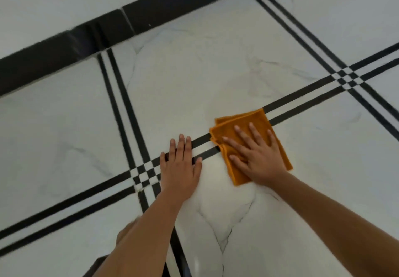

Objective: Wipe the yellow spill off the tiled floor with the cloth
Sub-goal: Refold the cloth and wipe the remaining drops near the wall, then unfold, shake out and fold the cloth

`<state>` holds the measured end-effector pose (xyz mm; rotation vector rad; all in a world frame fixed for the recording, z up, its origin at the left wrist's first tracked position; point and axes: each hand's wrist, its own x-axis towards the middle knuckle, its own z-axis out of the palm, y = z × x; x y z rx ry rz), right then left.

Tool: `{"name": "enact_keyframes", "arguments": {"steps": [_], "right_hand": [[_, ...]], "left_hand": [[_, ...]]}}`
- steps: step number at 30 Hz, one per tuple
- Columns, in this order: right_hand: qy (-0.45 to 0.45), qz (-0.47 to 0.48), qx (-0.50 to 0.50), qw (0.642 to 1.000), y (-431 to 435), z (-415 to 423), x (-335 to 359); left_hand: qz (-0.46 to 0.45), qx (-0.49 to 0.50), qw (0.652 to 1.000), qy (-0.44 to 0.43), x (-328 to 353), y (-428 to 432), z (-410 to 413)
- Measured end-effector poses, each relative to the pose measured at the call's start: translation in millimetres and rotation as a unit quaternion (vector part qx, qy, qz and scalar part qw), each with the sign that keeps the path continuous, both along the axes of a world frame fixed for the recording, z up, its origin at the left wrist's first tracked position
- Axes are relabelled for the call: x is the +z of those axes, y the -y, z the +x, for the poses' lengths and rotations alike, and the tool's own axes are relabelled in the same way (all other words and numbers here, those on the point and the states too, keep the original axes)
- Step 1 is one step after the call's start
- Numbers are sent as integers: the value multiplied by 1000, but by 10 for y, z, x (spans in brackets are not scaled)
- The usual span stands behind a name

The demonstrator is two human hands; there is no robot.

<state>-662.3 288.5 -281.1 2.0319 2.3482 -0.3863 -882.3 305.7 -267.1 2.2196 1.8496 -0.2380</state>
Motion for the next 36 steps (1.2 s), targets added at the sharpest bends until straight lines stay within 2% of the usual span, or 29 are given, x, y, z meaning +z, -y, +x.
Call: {"name": "enact_keyframes", "arguments": {"steps": [2, 5, 6, 9, 11, 13, 16, 20, 24, 27, 31, 34, 36], "right_hand": [[6, -25, -50, 998, -189, 83, 12], [-11, -55, -152, 987, -399, -239, 64], [-16, -51, -147, 988, -360, -356, 70], [-12, -27, -34, 999, 64, -497, 31], [-22, -38, -11, 999, 344, -479, 28], [-41, -52, -42, 997, 487, -492, 71], [-113, -76, -144, 980, 563, -638, 271], [-231, -70, -288, 927, 615, -821, 760], [-376, -110, -380, 838, 597, -903, 1372], [-446, -133, -389, 795, 660, -1019, 1986], [-495, -149, -398, 758, 820, -1108, 2877], [-527, -173, -413, 722, 969, -1037, 3683], [-553, -178, -433, 689, 1076, -908, 4360]], "left_hand": [[-7, 9, 1000, 6, 2, 52, -126], [-22, 76, 996, 28, 44, 247, -270], [-26, 82, 996, 28, 45, 330, -281], [-10, 66, 998, 22, -8, 538, -316], [2, 72, 997, 28, -48, 630, -340], [-9, 78, 996, 38, -28, 730, -319], [-76, 101, 990, 62, 144, 816, -309], [-121, 98, 981, 119, 661, 853, -360], [-125, 107, 965, 204, 1210, 791, -302], [-111, 110, 956, 247, 1782, 804, -286], [-97, 133, 946, 279, 2568, 937, -294], [-110, 127, 938, 304, 3327, 1135, -270], [-132, 126, 921, 345, 3985, 1240, -184]]}}
